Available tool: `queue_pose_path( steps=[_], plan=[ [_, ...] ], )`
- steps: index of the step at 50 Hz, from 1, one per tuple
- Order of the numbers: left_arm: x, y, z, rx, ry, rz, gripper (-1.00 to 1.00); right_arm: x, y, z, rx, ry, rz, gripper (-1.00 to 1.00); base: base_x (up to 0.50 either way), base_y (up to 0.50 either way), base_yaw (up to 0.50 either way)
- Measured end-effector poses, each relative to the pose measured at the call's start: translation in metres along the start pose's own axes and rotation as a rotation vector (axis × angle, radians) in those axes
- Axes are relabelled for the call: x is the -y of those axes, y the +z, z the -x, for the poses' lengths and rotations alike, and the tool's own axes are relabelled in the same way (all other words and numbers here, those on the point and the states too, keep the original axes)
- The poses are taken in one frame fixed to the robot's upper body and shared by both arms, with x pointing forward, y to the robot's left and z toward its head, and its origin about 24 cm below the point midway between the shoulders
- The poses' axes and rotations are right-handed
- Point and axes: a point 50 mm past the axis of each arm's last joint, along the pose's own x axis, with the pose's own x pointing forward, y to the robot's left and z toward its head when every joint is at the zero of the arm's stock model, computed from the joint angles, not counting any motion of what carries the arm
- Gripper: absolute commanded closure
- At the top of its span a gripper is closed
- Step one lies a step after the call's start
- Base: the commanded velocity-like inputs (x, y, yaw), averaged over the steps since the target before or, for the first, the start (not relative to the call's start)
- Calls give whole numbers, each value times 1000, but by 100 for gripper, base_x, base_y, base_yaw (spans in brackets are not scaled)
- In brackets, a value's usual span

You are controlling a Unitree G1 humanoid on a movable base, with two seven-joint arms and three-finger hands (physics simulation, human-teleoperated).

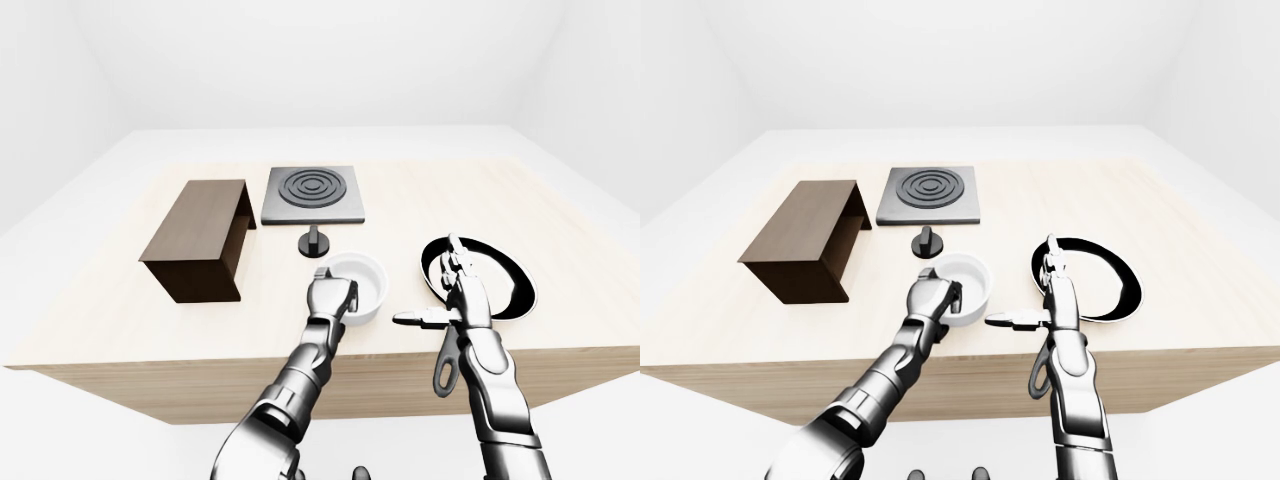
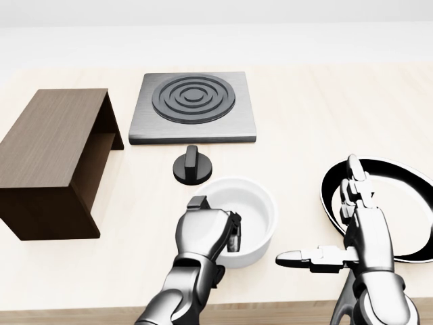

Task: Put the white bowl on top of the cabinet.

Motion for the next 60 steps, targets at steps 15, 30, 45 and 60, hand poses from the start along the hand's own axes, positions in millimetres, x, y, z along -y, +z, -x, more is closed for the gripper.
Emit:
queue_pose_path(
  steps=[15, 30, 45, 60],
  plan=[
    [0, -2, 0, 1, -6, -16, 100, 0, 0, 0, -1, 1, 1, -100, 0, 0, 0],
    [0, -1, 1, 5, -4, -20, 100, -1, -1, 0, -4, 2, 2, -100, 0, 0, 0],
    [-2, -1, 3, 31, -54, -61, 100, -1, -1, 0, -5, 4, 2, -100, 0, 0, 0],
    [-14, -6, 3, 44, -107, -130, 100, -3, -1, 0, -6, 7, 5, -100, 0, 0, 0]
  ],
)
